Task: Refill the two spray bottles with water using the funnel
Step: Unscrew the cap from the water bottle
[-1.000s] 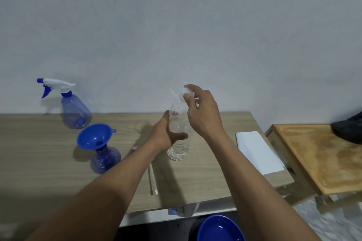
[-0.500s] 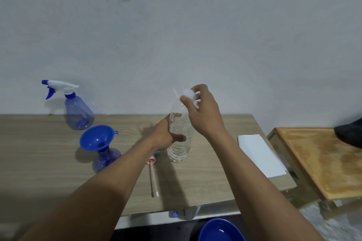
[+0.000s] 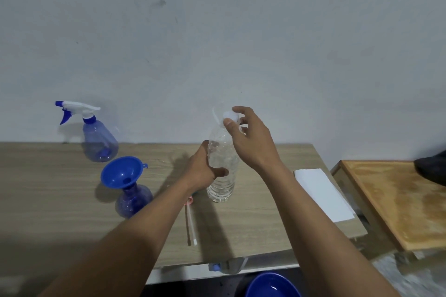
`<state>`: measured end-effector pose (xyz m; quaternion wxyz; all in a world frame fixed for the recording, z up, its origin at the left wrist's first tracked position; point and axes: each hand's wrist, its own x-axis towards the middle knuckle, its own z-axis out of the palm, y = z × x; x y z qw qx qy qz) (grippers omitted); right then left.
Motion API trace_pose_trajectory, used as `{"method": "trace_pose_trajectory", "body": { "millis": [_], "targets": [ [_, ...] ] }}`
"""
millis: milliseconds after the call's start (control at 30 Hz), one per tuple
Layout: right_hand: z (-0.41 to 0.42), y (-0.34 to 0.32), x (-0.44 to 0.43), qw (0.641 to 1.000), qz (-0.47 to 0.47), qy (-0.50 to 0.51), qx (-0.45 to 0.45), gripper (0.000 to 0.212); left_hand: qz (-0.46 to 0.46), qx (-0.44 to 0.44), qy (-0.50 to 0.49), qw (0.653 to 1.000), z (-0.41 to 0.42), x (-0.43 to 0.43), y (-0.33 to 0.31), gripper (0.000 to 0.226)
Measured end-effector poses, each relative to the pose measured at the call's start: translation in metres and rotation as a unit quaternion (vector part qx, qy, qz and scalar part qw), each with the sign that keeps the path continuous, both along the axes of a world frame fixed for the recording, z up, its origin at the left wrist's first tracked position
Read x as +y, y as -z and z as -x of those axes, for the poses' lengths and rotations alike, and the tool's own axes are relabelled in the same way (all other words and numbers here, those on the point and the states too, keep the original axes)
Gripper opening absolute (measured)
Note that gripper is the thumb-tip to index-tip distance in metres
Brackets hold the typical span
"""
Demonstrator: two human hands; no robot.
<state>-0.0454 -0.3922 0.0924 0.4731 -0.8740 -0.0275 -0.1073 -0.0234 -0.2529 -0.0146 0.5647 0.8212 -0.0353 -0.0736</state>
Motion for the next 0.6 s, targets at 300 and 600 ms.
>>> {"method": "trace_pose_trajectory", "body": {
  "millis": [300, 600],
  "targets": [
    [-0.005, -0.004, -0.005, 0.995, 0.089, -0.001, -0.035, 0.031, 0.054, -0.020, -0.007, 0.998, 0.009, -0.001, -0.001, 0.064],
    [0.027, 0.022, -0.023, 0.995, 0.018, 0.056, -0.086, 0.033, 0.048, -0.031, -0.011, 0.998, 0.003, 0.004, -0.003, 0.068]
  ]
}}
